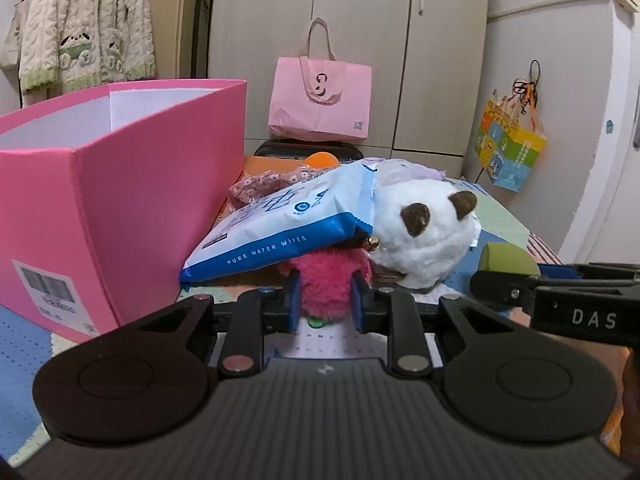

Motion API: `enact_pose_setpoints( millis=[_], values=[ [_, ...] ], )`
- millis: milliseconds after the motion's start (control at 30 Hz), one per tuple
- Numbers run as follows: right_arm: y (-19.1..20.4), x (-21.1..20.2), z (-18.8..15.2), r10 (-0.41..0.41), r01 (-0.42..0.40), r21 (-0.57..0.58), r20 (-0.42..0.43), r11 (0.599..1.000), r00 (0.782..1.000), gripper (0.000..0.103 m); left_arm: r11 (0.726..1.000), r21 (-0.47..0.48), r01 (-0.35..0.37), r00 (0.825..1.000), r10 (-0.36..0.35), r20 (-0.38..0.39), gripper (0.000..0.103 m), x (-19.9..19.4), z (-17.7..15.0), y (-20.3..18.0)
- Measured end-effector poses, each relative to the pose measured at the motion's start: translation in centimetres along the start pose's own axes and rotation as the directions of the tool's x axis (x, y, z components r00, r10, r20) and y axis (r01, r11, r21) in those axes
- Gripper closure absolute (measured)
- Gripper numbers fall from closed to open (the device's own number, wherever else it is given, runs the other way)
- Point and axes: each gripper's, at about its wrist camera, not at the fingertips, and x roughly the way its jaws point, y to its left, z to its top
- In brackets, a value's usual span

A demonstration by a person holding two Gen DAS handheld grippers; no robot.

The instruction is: Organize soft objects

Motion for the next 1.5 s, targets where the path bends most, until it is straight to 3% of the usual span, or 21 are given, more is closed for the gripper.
enact_pose_setpoints(
  millis=[233, 500, 533, 567, 667, 867, 933, 1000, 1033, 1100, 1500],
  values=[
    [0.9, -1.3, -0.4, -0.001, 0.001, -0.024, 0.001, 1.0, 1.0, 0.048, 0.998, -0.03, 0.062, 0.997, -0.063, -0.053, 0.08, -1.2, 0.3, 1.1],
    [1.4, -1.9, -0.8, -0.001, 0.001, -0.034, -0.008, 0.999, 1.0, 0.048, 0.988, -0.049, 0.143, 0.979, -0.149, -0.142, 0.077, -2.0, 0.7, 2.0],
    [1.5, -1.9, -0.8, -0.002, 0.002, -0.034, -0.009, 0.999, 1.0, 0.048, 0.988, -0.039, 0.15, 0.976, -0.155, -0.154, 0.071, -1.9, 0.6, 1.9],
    [1.5, -1.9, -0.9, -0.002, 0.002, -0.033, -0.011, 0.999, 1.0, 0.048, 0.988, -0.02, 0.156, 0.973, -0.157, -0.169, 0.057, -1.7, 0.5, 1.7],
    [1.4, -1.7, -0.9, -0.003, 0.002, -0.026, -0.016, 1.0, 1.0, 0.048, 0.984, 0.008, 0.179, 0.968, -0.175, -0.178, 0.037, -1.4, 0.1, 1.1],
    [1.3, -1.7, -0.9, -0.002, 0.002, -0.021, -0.02, 1.0, 1.0, 0.048, 0.988, 0.023, 0.154, 0.979, -0.149, -0.138, 0.03, -0.4, 0.4, 0.6],
    [1.3, -1.6, -0.9, -0.008, 0.008, -0.025, -0.023, 1.0, 1.0, 0.048, 0.99, 0.01, 0.142, 0.982, -0.14, -0.128, 0.03, 0.1, 0.4, 0.7],
    [1.2, -1.6, -0.9, -0.008, 0.008, -0.024, -0.029, 1.0, 1.0, 0.048, 0.991, 0.007, 0.136, 0.983, -0.134, -0.125, 0.039, 0.4, 0.4, 0.8],
    [1.3, -1.6, -0.9, -0.008, 0.008, -0.02, -0.03, 1.0, 1.0, 0.048, 0.992, 0.021, 0.121, 0.985, -0.117, -0.13, 0.053, 0.5, 0.4, 0.7],
    [1.3, -1.6, -0.9, -0.008, 0.008, -0.021, -0.034, 1.0, 0.999, 0.048, 0.992, 0.052, 0.112, 0.986, -0.105, -0.129, 0.057, 0.4, 0.3, 0.7],
    [2.9, -2.4, -1.3, -0.015, 0.016, 0.008, -0.093, 1.0, 0.996, 0.048, 0.983, 0.016, 0.184, 0.965, -0.178, -0.192, 0.059, -2.5, 0.7, 2.3]
  ],
)
